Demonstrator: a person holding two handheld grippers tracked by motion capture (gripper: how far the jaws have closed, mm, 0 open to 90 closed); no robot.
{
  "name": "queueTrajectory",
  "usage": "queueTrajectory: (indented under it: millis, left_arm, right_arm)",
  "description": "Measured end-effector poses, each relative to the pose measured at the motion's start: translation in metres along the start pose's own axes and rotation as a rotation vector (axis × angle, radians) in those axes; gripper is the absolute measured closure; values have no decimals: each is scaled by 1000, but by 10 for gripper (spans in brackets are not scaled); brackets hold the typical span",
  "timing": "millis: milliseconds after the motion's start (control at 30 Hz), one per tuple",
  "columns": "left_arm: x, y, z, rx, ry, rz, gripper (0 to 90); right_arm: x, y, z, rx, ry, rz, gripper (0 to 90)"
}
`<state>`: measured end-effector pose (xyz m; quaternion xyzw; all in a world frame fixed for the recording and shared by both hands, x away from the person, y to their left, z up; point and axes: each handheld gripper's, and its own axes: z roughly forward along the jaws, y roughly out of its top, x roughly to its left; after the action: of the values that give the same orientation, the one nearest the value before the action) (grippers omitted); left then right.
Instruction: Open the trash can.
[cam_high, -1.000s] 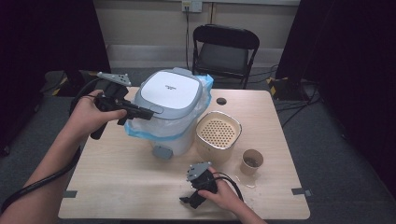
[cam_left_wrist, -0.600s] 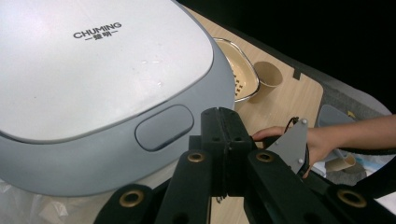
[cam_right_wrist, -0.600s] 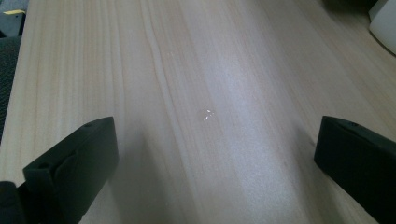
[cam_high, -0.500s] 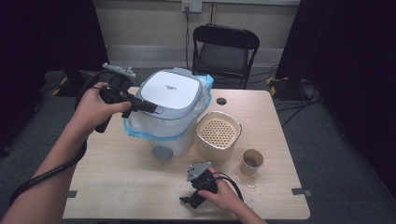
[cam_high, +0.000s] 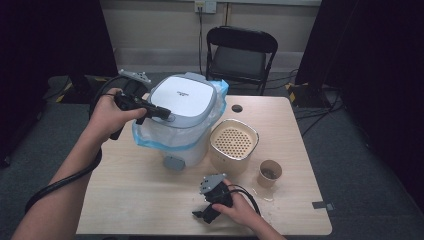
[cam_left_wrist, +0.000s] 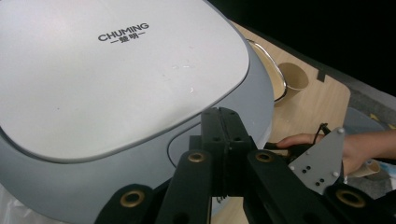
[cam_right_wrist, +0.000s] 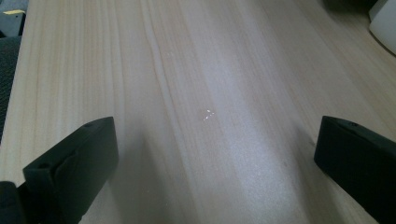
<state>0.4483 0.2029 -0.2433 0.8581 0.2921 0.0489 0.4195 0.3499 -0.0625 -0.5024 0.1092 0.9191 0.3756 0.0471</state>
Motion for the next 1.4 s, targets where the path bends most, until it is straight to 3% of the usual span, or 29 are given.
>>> queueTrajectory:
  millis: [233,733,1400]
  left_arm:
    - [2,2,6,8,12,18,900]
    - [3,-1,7,-14,5,-5,900]
    - [2,-4,6,-15,-4,-5,900]
  right_arm:
    - [0,0,0,0,0,0,0]
    - [0,0,0,0,0,0,0]
    - [0,0,0,0,0,0,0]
